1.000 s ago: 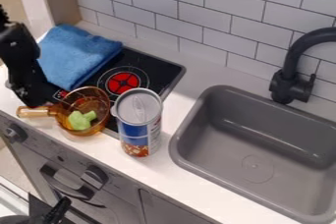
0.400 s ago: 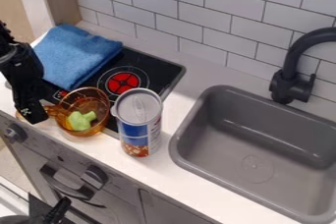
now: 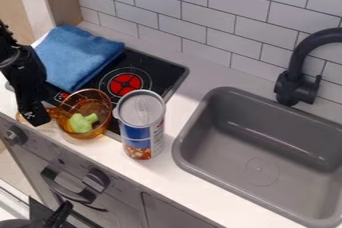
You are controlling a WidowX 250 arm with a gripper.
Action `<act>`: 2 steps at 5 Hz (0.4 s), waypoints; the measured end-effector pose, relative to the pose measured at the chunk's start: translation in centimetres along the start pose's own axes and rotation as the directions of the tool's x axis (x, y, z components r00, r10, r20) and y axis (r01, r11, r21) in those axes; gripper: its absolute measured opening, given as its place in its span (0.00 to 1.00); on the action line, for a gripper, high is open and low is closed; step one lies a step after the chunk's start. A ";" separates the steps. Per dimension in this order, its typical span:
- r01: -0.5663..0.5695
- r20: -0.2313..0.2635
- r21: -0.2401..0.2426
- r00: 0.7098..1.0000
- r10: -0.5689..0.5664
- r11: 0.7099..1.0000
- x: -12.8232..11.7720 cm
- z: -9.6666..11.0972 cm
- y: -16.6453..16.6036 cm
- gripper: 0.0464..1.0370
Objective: Move the glass pot from the lower edge of the burner to its upper right corner
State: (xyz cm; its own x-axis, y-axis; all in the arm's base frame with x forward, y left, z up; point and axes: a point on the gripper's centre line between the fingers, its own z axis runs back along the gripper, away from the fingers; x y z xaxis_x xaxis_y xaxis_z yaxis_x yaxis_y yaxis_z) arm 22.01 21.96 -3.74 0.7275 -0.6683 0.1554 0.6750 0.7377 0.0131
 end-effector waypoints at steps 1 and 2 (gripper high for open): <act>0.010 -0.012 0.025 1.000 -0.010 1.000 0.1 -0.4 0.0 0.96; 0.012 -0.018 0.040 1.000 -0.011 0.999 0.0 -0.5 0.0 0.96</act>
State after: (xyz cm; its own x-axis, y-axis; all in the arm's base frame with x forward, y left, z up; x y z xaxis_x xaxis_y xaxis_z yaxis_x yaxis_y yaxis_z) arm 22.11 21.89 -4.25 0.7221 -0.6780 0.1373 0.6779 0.7331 0.0549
